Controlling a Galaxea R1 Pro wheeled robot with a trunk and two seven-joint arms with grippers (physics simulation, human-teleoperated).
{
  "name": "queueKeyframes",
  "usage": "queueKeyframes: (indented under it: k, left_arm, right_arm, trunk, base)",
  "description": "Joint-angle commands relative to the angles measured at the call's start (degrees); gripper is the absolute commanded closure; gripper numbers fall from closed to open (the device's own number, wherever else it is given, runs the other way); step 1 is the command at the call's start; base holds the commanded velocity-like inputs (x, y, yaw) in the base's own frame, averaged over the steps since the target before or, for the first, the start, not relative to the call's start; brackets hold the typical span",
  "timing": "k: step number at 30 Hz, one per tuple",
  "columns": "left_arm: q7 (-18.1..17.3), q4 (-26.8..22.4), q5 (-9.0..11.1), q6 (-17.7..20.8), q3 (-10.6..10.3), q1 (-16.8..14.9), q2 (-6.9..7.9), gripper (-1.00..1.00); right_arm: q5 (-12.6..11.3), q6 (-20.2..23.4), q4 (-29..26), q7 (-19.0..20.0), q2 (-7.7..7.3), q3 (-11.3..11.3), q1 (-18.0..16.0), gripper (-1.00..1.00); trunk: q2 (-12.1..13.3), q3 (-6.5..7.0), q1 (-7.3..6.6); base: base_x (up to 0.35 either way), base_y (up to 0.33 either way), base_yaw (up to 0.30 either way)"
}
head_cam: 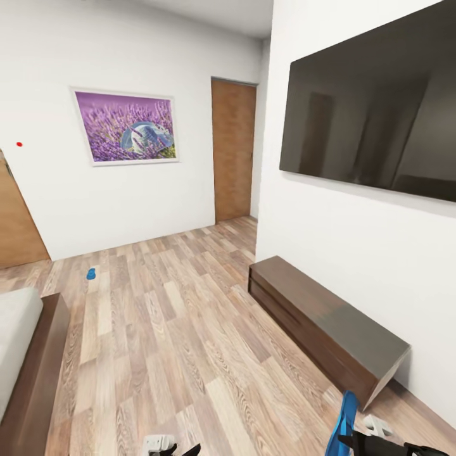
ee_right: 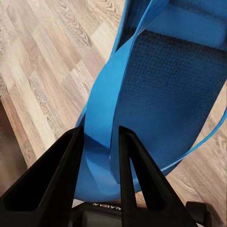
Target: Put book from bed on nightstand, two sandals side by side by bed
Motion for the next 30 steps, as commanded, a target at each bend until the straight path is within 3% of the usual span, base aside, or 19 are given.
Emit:
queueKeyframes:
  k: [1,30]
  left_arm:
    - [0.01,-0.09,0.61,0.55,-0.08,0.0,0.04,-1.0]
    - [0.07,-0.09,0.55,0.55,-0.08,0.0,0.02,-1.0]
  right_arm:
    - [-0.72,0.54,0.12,0.41,0.01,0.2,-0.08,1.0]
    - [-0.69,0.54,0.11,0.41,0.01,0.2,-0.08,1.0]
  trunk:
    - [-0.05,-0.06,0.01]
    - [-0.05,-0.06,0.01]
  base:
    - [0.001,-0.001,0.293]
    - [0.019,-0.016,0.293]
